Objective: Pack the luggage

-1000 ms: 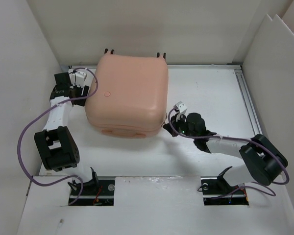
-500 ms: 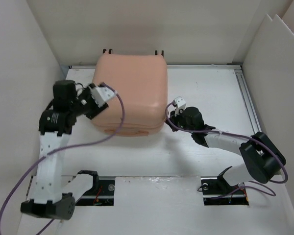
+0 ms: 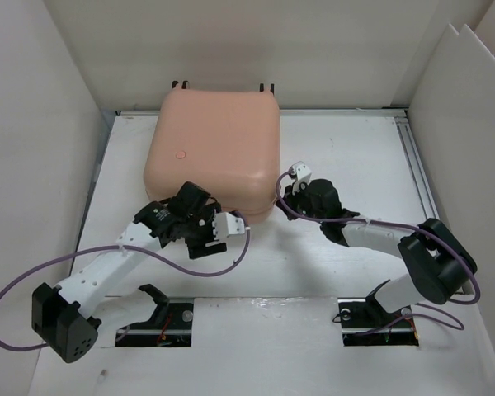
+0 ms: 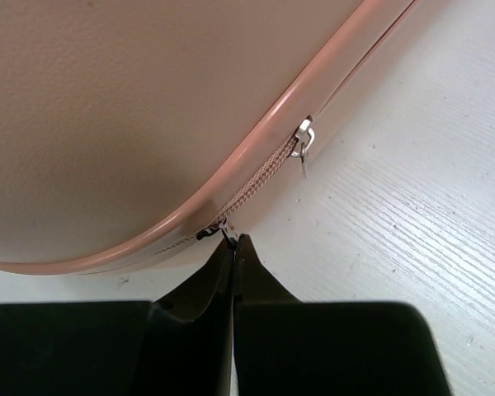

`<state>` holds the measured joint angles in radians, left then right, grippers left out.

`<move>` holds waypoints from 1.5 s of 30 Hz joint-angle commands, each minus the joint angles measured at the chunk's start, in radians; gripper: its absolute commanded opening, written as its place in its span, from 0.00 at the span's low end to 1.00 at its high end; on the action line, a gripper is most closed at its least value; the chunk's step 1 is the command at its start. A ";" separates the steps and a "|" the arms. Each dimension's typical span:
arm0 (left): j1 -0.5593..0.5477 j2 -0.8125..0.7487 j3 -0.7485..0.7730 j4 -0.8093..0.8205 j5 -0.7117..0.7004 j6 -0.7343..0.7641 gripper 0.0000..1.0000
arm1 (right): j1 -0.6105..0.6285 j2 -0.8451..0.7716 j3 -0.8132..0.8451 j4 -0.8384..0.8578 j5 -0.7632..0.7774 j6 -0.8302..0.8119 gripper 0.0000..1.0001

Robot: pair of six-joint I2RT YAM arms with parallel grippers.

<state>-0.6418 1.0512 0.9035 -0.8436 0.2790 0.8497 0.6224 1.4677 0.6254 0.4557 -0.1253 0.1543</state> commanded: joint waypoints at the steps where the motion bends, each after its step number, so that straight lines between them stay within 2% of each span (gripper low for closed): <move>1: -0.024 -0.014 -0.044 0.182 -0.110 -0.049 0.71 | 0.008 0.016 0.014 0.100 0.018 0.025 0.00; 5: -0.065 0.024 -0.162 0.358 -0.211 -0.049 0.73 | 0.008 0.006 0.005 0.109 0.029 0.025 0.00; 12: -0.065 0.166 -0.206 0.553 -0.343 -0.058 0.75 | -0.010 -0.003 -0.013 0.109 0.029 0.025 0.00; 18: -0.065 0.314 -0.225 0.600 -0.419 -0.047 0.77 | -0.020 0.006 -0.013 0.118 0.010 0.025 0.00; 22: -0.065 0.346 -0.288 0.655 -0.419 -0.057 0.68 | -0.029 0.016 -0.013 0.127 0.000 0.025 0.00; 23: -0.065 0.346 -0.299 0.673 -0.419 -0.043 0.60 | -0.029 0.025 -0.013 0.136 0.000 0.025 0.00; 26: -0.065 0.346 -0.313 0.673 -0.408 -0.034 0.45 | -0.049 0.035 -0.013 0.146 -0.010 0.025 0.00; 27: -0.065 0.355 -0.313 0.673 -0.399 -0.025 0.35 | -0.049 0.046 -0.013 0.146 -0.019 0.025 0.00; 30: -0.065 0.366 -0.313 0.661 -0.388 -0.024 0.20 | -0.069 0.072 0.013 0.155 -0.019 0.025 0.00; 31: -0.065 0.366 -0.313 0.661 -0.388 -0.024 0.09 | -0.079 0.072 0.022 0.155 -0.019 0.025 0.00; 33: -0.065 0.366 -0.313 0.650 -0.377 -0.024 0.00 | -0.093 0.085 0.040 0.155 0.016 0.016 0.00; 40: -0.065 0.366 -0.324 0.650 -0.359 -0.015 0.00 | -0.150 0.147 0.129 0.155 0.096 0.016 0.00; 45: -0.065 0.366 -0.333 0.650 -0.359 -0.006 0.00 | -0.159 0.117 0.152 0.155 0.145 0.016 0.00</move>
<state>-0.7116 1.3266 0.6563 -0.0322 -0.2707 0.8917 0.4923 1.6157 0.7288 0.5800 -0.1078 0.1764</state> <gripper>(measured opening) 0.032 0.010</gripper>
